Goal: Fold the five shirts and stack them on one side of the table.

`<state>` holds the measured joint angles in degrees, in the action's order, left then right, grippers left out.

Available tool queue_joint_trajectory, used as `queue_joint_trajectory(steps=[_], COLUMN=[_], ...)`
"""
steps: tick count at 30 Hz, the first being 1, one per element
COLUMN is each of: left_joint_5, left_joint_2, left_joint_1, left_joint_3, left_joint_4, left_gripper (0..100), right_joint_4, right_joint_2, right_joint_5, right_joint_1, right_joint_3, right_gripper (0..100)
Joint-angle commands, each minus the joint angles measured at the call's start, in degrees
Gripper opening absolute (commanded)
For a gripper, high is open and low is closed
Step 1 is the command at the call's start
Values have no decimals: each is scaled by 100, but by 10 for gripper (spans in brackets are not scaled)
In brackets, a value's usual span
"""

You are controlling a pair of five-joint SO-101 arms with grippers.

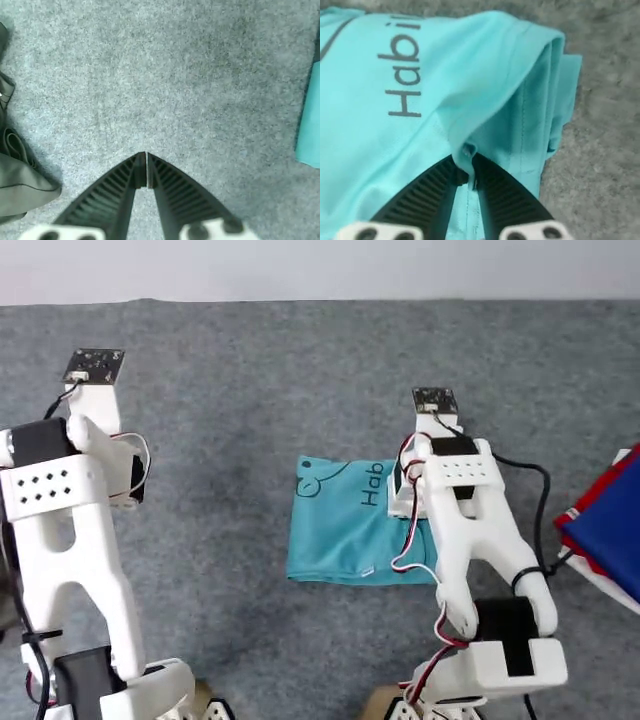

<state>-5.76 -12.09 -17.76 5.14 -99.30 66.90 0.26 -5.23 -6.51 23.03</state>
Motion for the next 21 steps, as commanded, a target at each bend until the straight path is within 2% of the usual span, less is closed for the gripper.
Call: queue_joint_trajectory(steps=[1, 11, 17, 21], left_joint_5=[0, 0, 0, 0], left_joint_2=[-44, -18, -18, -18], left_joint_1=[0, 9, 18, 18], left_joint_3=[-40, -48, -48, -48], left_joint_4=[-18, 9, 9, 9], left_gripper=[8, 8, 8, 8], right_joint_4=[251, 716, 444, 365], right_joint_2=[-514, -637, -497, -277], right_joint_5=[88, 897, 1011, 976], right_joint_1=[251, 1235, 1262, 1253], right_joint_3=[-316, -281, -299, -325], right_gripper=[9, 9, 17, 144])
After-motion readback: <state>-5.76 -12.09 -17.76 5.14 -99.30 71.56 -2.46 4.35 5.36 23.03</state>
